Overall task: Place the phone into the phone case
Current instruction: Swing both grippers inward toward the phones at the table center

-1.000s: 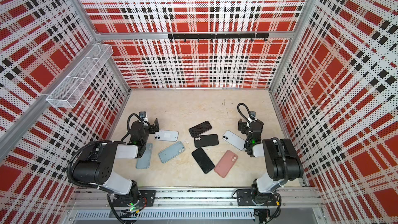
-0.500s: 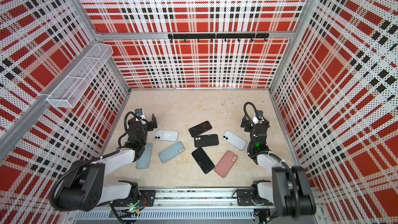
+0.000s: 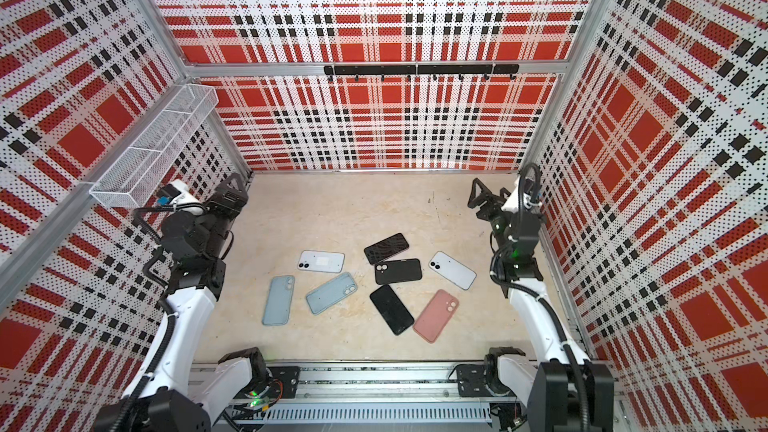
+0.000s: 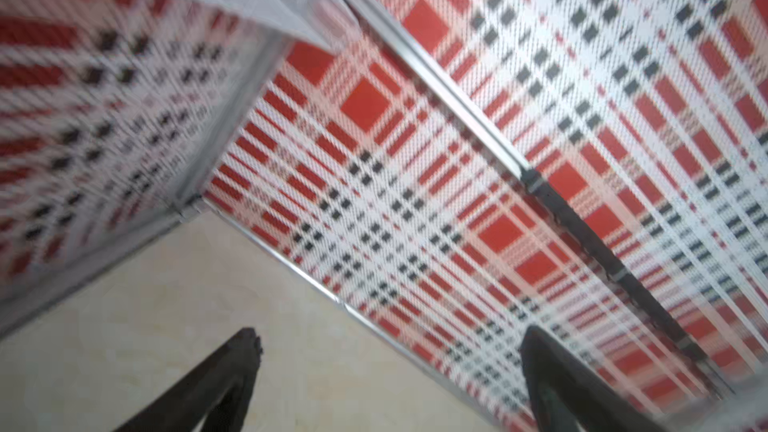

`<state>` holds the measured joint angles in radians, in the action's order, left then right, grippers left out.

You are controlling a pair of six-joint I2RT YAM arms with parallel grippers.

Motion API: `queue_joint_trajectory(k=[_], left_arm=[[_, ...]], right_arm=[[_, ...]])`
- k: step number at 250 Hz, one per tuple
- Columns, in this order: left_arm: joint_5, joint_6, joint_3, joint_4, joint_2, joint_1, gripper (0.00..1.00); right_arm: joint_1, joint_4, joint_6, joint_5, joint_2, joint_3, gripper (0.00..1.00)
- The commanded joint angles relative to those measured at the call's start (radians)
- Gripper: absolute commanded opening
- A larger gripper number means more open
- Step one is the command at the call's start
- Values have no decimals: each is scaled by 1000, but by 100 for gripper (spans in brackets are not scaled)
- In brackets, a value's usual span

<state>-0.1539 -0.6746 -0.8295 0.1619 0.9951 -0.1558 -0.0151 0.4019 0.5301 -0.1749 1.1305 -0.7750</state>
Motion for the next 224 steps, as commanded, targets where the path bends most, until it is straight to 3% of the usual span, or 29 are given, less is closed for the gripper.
queue_joint_trajectory(k=[1,47,74,103,131,175,224], left_arm=[[18,203,-150,-345,20,178,99],[329,628,-312,-621,164,541,99],[366,753,-396,-751,290,624,99],[269,675,-563,-937,480,624,99],[131,533,-616,-976,589,634,99],[-110,258,-543,-859,668,642,100],[-213,71,-421,-682,716,664,99]], right_arm=[[20,-296,-61,-146,83,-133,100],[69,-613,-137,-190,249,-316,100],[101,-753,-184,-209,336,-384,100],[147,-877,-259,-270,448,-463,100],[188,-959,-327,-310,560,-534,100],[223,-956,-322,-376,724,-595,100],[275,-971,-341,-391,843,-662,100]])
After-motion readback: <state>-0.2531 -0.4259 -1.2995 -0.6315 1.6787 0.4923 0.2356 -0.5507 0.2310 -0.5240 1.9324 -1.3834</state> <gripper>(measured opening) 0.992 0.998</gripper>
